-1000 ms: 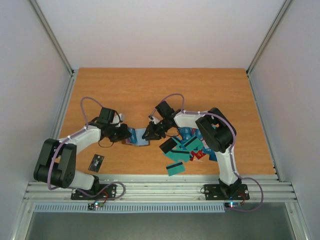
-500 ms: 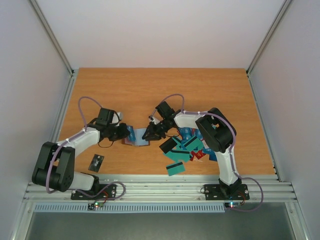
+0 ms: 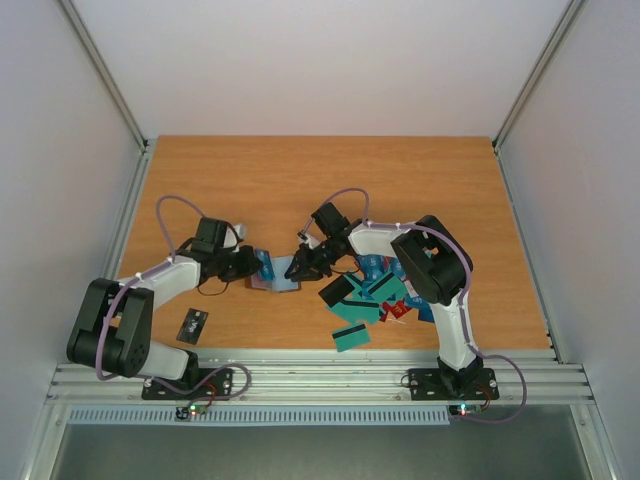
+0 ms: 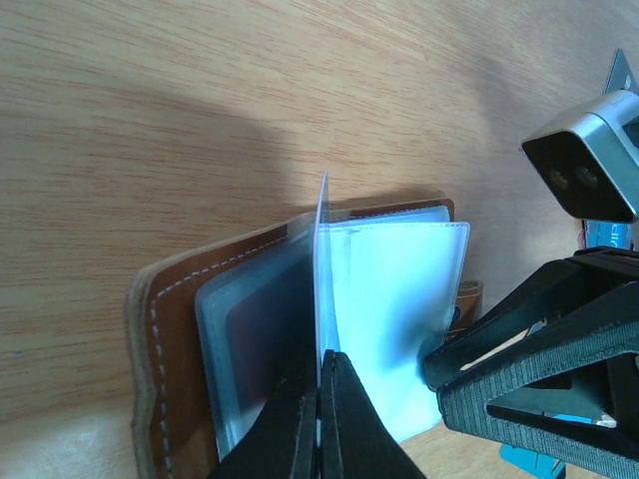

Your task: Put the credit cards into the card holder

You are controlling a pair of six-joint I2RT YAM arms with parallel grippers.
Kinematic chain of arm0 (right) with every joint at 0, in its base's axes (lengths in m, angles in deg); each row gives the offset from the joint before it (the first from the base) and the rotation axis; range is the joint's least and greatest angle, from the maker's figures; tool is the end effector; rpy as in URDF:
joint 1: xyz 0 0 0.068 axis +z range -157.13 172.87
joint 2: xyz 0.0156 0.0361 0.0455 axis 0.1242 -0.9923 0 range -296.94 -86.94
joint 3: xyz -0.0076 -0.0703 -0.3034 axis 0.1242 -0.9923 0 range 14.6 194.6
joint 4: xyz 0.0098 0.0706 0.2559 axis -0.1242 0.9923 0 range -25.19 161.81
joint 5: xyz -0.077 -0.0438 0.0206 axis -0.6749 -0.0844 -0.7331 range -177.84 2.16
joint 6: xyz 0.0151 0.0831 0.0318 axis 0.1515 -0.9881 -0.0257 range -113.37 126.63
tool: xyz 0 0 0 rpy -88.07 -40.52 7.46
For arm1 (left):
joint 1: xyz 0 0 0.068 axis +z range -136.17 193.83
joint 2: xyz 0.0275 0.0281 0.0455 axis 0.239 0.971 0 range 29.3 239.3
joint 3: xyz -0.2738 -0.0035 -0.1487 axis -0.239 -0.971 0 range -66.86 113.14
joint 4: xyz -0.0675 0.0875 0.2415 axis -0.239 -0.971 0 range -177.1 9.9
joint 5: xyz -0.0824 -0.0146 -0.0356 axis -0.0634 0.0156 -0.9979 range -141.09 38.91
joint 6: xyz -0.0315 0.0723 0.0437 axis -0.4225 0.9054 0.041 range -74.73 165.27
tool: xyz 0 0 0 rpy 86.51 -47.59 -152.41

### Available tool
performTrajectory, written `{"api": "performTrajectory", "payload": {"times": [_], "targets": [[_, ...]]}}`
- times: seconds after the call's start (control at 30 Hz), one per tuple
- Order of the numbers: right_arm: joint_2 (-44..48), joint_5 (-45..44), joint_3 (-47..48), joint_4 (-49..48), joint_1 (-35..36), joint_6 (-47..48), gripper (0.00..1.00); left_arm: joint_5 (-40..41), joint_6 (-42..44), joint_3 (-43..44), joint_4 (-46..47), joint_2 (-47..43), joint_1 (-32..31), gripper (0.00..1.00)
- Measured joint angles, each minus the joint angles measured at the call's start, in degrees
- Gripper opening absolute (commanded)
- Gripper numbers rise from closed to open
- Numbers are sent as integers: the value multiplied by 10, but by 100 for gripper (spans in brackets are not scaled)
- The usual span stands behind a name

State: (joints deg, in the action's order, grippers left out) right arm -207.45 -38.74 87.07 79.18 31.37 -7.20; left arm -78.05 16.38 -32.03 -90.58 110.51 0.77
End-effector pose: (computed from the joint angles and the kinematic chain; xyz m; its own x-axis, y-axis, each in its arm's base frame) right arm 0.3099 0.3244 0.1175 -0.8364 -0.4654 -0.2895 -0.4960 0.4178 0.7612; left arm 0.2536 -0.0964 0.1526 -0.9281 -0.2269 -0.2952 -0.0065 0.8027 -0.5964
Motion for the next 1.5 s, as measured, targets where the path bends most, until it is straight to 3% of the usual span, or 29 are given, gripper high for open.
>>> {"api": "performTrajectory", "payload": {"times": [0.87,1.5], "targets": [[4,9,-26,-41,-3,-5,24,-78,-20,-12,-13,14,2,0],[12,9,-50,-72,-3,-17,24,-51,-73,14,-103,-3,2,0]]}}
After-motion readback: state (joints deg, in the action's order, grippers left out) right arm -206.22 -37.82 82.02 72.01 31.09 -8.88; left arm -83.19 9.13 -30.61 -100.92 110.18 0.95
